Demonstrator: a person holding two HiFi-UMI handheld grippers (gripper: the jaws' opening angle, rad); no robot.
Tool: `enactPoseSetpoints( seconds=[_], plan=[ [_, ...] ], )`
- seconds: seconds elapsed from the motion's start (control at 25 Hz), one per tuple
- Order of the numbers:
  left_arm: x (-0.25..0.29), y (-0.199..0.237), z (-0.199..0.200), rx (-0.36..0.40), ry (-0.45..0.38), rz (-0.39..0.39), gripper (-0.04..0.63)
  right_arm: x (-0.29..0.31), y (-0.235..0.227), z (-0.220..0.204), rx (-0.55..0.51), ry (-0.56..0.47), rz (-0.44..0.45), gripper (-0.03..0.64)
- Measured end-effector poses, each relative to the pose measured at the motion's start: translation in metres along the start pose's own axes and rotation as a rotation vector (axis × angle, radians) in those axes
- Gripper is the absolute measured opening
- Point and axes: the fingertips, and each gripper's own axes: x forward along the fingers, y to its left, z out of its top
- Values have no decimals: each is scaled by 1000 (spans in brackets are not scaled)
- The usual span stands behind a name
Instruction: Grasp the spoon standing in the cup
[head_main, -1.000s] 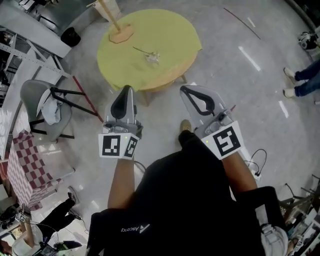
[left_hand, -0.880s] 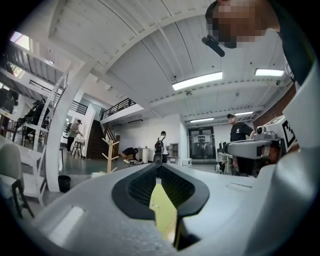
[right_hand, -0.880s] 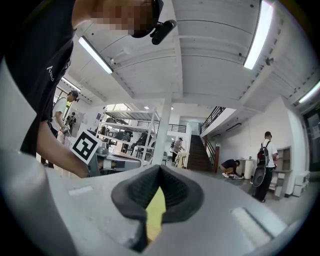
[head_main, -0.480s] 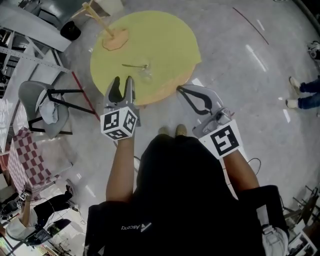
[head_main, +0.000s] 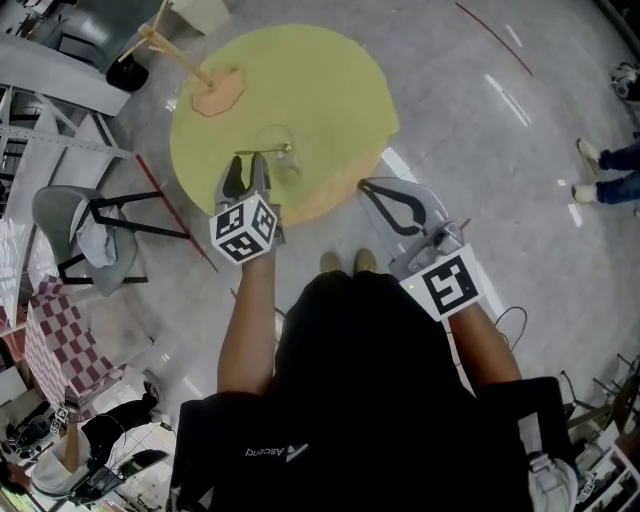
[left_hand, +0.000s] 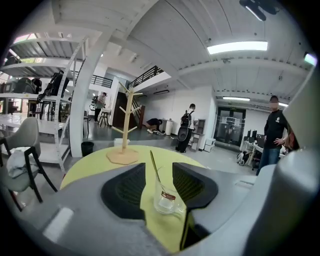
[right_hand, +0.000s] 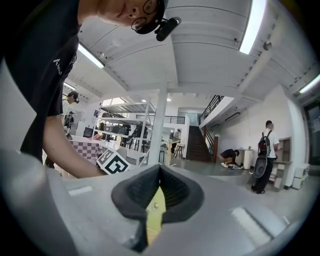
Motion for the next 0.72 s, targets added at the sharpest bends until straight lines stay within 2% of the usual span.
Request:
enactPoseSetpoints(
  seconds=[0.12, 0.28, 0.36, 0.72],
  plan=[
    [11, 7, -5, -14, 17, 6, 153, 8, -1, -6, 15, 4, -10, 3],
    [22, 13, -8, -12, 28, 7, 57, 13, 0, -14, 16, 26, -12, 3],
    [23, 12, -8, -9, 25, -1, 34, 14, 0, -17, 19, 31, -14, 3],
    [15, 4, 14, 20, -32, -66, 15, 29, 0, -18, 26, 30, -6, 3]
  ],
)
